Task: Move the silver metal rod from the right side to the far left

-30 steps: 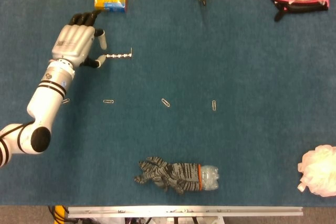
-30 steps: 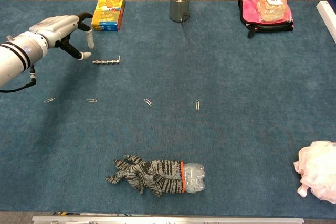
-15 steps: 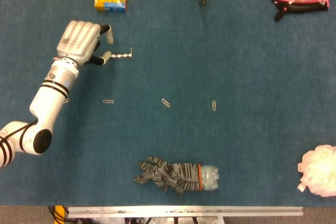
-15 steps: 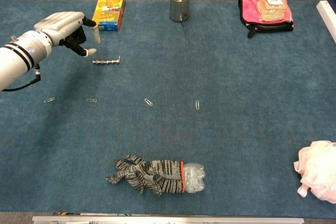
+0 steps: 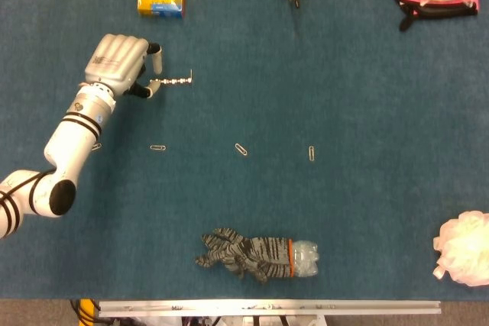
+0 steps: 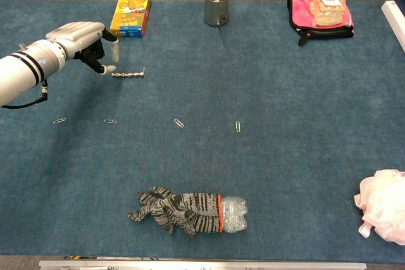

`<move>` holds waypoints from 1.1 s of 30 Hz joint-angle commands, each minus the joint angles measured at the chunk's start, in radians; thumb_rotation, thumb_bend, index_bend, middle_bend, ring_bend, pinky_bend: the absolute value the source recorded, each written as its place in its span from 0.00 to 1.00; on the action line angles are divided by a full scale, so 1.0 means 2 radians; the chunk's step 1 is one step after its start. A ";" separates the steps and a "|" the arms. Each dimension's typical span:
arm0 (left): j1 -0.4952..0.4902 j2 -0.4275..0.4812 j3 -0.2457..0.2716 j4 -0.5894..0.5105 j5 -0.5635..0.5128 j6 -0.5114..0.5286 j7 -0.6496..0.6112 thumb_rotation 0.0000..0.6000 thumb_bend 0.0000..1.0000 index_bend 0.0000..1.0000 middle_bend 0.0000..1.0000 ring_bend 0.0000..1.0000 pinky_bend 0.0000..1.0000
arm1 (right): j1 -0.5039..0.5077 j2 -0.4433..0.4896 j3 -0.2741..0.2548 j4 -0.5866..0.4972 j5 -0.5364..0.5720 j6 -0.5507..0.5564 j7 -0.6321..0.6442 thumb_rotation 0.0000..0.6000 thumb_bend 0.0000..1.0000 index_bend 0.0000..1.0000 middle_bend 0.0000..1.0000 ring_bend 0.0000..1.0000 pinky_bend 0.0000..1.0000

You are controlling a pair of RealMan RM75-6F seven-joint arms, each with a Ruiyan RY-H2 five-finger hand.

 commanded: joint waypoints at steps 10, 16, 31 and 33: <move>-0.016 -0.022 -0.005 0.005 -0.102 -0.003 0.077 1.00 0.21 0.53 1.00 1.00 1.00 | 0.003 -0.001 0.000 0.002 0.002 -0.004 0.002 1.00 0.09 0.47 0.40 0.32 0.40; -0.020 -0.028 -0.003 0.001 -0.133 0.007 0.104 1.00 0.20 0.53 1.00 1.00 1.00 | 0.003 -0.001 0.000 0.002 0.002 -0.004 0.001 1.00 0.09 0.47 0.40 0.32 0.40; -0.030 -0.043 -0.018 0.003 -0.193 0.023 0.126 1.00 0.19 0.54 1.00 1.00 1.00 | 0.004 -0.003 -0.001 0.004 0.004 -0.007 0.002 1.00 0.09 0.47 0.40 0.32 0.40; -0.030 -0.042 -0.017 0.002 -0.196 0.017 0.126 1.00 0.19 0.54 1.00 1.00 1.00 | 0.003 -0.003 -0.001 0.004 0.004 -0.007 0.003 1.00 0.09 0.47 0.40 0.32 0.40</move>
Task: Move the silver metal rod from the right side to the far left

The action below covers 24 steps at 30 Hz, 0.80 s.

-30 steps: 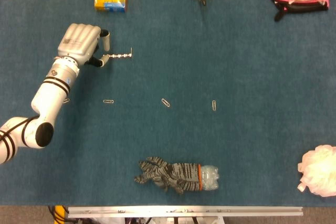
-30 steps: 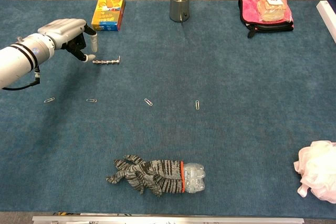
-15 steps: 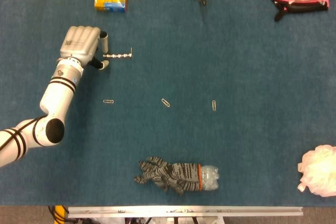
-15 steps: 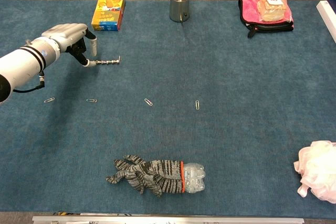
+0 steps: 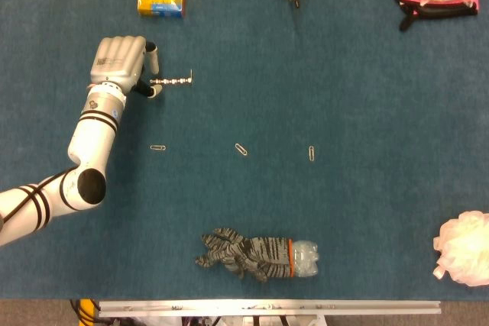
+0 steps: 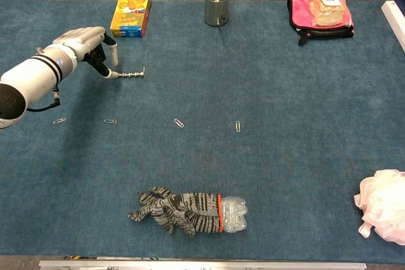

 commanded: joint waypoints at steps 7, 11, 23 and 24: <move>-0.006 0.004 0.005 -0.002 -0.008 -0.014 0.006 1.00 0.19 0.42 1.00 1.00 1.00 | 0.000 -0.001 0.000 0.002 0.000 0.000 0.002 1.00 0.09 0.47 0.40 0.32 0.40; -0.008 0.002 0.003 -0.001 -0.008 -0.012 0.004 1.00 0.19 0.42 1.00 1.00 1.00 | 0.000 -0.001 0.000 0.002 0.001 0.000 0.002 1.00 0.09 0.47 0.40 0.32 0.40; -0.015 -0.007 0.005 0.015 -0.024 -0.018 0.010 1.00 0.19 0.48 1.00 1.00 1.00 | 0.000 -0.002 -0.001 0.005 0.002 -0.002 0.005 1.00 0.09 0.47 0.40 0.32 0.40; -0.016 -0.008 0.005 0.017 -0.027 -0.018 0.011 1.00 0.19 0.48 1.00 1.00 1.00 | 0.000 -0.002 -0.001 0.005 0.002 -0.002 0.005 1.00 0.09 0.47 0.40 0.32 0.40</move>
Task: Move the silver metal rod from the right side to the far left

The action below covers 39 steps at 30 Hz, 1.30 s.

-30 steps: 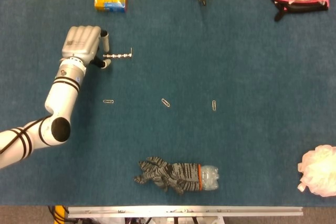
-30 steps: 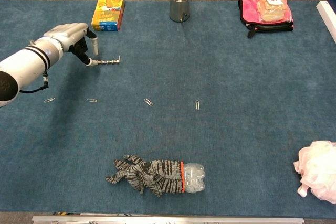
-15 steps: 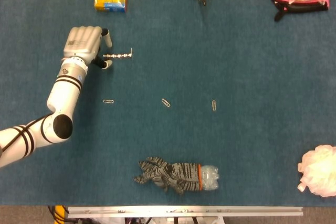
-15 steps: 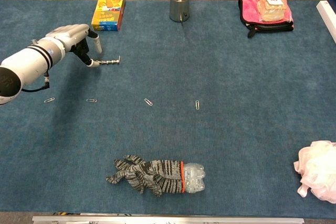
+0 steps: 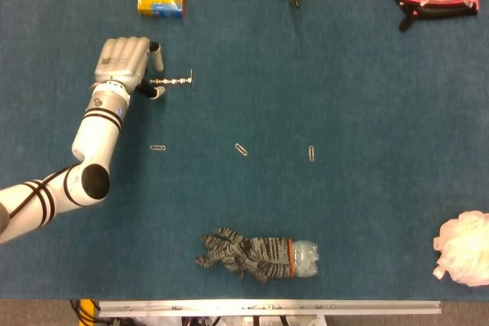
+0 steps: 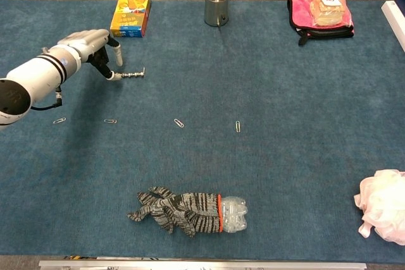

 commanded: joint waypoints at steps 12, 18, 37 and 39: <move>-0.009 -0.020 -0.002 0.024 -0.029 0.005 0.016 1.00 0.19 0.51 1.00 1.00 1.00 | -0.001 0.000 0.000 0.001 0.000 0.001 0.002 1.00 0.09 0.47 0.40 0.32 0.40; -0.011 -0.024 -0.003 0.027 -0.036 0.005 0.023 1.00 0.19 0.53 1.00 1.00 1.00 | 0.000 -0.001 0.000 0.003 0.001 -0.002 0.004 1.00 0.09 0.47 0.40 0.32 0.40; -0.016 -0.030 -0.003 0.041 -0.050 -0.005 0.034 1.00 0.20 0.53 1.00 1.00 1.00 | -0.001 -0.005 -0.002 0.010 0.003 -0.003 0.011 1.00 0.09 0.47 0.40 0.32 0.40; -0.016 -0.030 -0.003 0.040 -0.050 -0.006 0.034 1.00 0.24 0.53 1.00 1.00 1.00 | -0.001 -0.005 -0.002 0.010 0.002 -0.003 0.011 1.00 0.09 0.47 0.40 0.32 0.40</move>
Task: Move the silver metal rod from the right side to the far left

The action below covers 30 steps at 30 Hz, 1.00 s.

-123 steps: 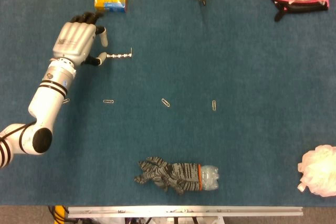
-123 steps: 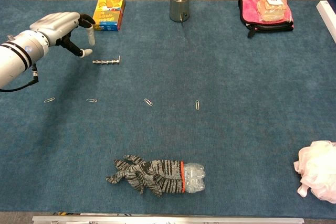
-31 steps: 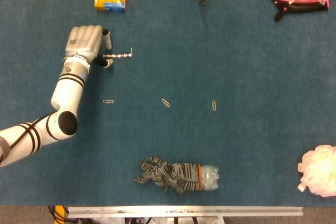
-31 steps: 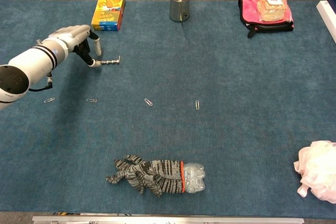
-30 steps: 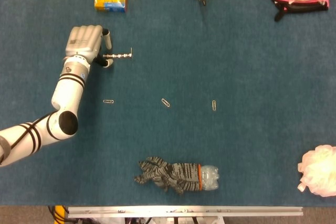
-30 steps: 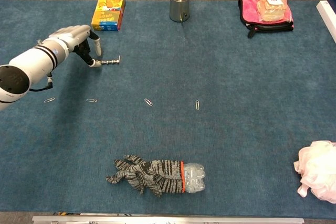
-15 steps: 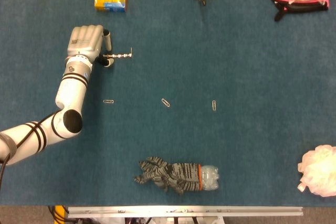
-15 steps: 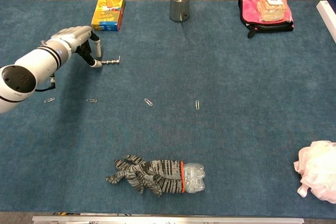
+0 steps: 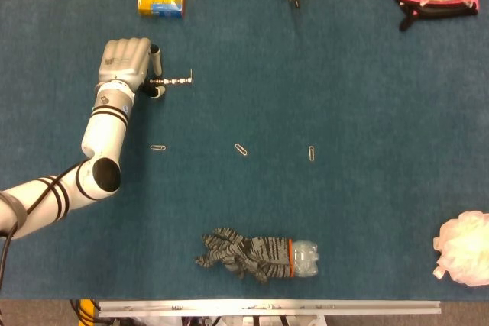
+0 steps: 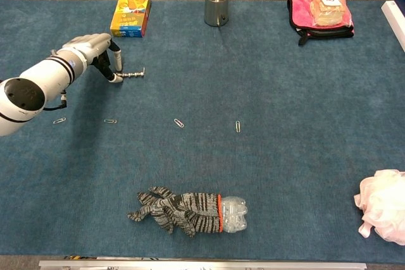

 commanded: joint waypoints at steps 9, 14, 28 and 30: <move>-0.001 0.000 0.002 0.000 -0.001 -0.002 0.003 1.00 0.29 0.53 1.00 1.00 1.00 | -0.001 0.001 -0.001 0.000 0.000 -0.001 0.001 1.00 0.09 0.47 0.40 0.32 0.40; -0.003 0.000 0.004 0.000 -0.005 -0.006 0.008 1.00 0.30 0.53 1.00 1.00 1.00 | -0.001 0.000 -0.001 0.001 0.000 0.000 0.002 1.00 0.09 0.47 0.40 0.32 0.40; -0.008 -0.002 0.007 0.004 -0.014 -0.008 0.016 1.00 0.30 0.51 1.00 1.00 1.00 | -0.002 -0.003 -0.002 0.006 0.000 0.000 0.008 1.00 0.09 0.47 0.40 0.32 0.40; -0.008 -0.002 0.007 0.004 -0.015 -0.008 0.016 1.00 0.30 0.52 1.00 1.00 1.00 | -0.002 -0.003 -0.002 0.006 0.000 0.000 0.008 1.00 0.09 0.47 0.40 0.32 0.40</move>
